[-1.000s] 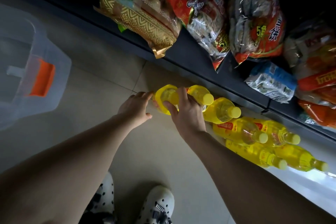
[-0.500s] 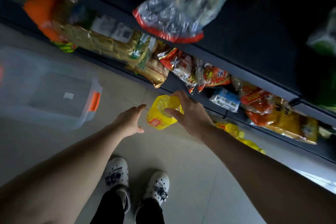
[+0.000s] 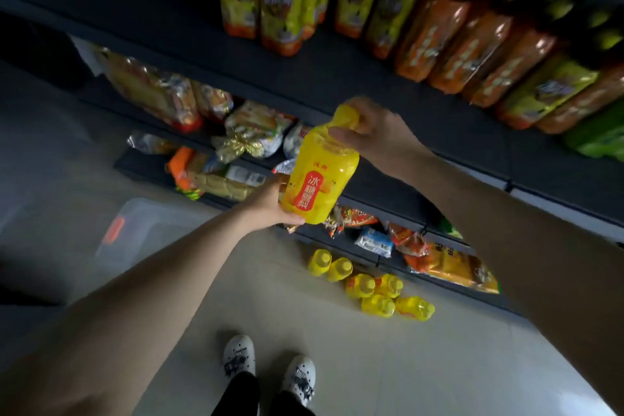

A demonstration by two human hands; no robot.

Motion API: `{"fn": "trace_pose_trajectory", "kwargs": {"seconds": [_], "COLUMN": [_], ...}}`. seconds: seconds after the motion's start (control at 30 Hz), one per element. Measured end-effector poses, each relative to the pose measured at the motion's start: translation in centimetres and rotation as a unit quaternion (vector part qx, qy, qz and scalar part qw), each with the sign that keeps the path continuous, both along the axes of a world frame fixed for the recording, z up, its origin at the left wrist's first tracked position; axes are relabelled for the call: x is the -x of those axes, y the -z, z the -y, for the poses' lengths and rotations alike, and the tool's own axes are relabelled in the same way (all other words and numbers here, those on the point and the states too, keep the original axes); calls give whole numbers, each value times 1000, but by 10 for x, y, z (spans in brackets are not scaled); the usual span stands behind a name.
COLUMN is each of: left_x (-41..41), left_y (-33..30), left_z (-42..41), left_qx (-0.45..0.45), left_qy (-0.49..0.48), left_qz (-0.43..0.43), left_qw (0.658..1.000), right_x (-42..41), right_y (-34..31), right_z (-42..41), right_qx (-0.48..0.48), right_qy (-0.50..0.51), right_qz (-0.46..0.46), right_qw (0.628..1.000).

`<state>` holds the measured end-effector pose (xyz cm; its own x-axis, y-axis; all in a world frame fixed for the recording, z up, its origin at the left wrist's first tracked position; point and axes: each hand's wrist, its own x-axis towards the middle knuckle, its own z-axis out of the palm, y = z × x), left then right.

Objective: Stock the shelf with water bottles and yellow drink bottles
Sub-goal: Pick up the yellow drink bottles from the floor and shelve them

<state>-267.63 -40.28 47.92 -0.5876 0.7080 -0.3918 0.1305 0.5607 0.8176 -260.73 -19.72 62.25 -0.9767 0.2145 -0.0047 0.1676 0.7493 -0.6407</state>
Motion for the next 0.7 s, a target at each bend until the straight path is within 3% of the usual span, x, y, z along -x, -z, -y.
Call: {"fn": "trace_pose_trajectory", "kwargs": {"seconds": [0.1, 0.33, 0.7], "left_x": [5, 9, 25], "left_y": [-74, -208, -345], "left_z": [4, 14, -8], "left_qx": [-11, -96, -186], "left_qy": [2, 52, 17], "left_qz": [-54, -66, -150], "left_qw": [999, 992, 971], "right_x": [0, 3, 20], "right_y": [-67, -189, -325], "right_z": [5, 23, 25], "right_qx": [34, 70, 129], "right_qy": [28, 113, 195], "right_qz": [-50, -151, -300], "right_qw": [998, 979, 925]}}
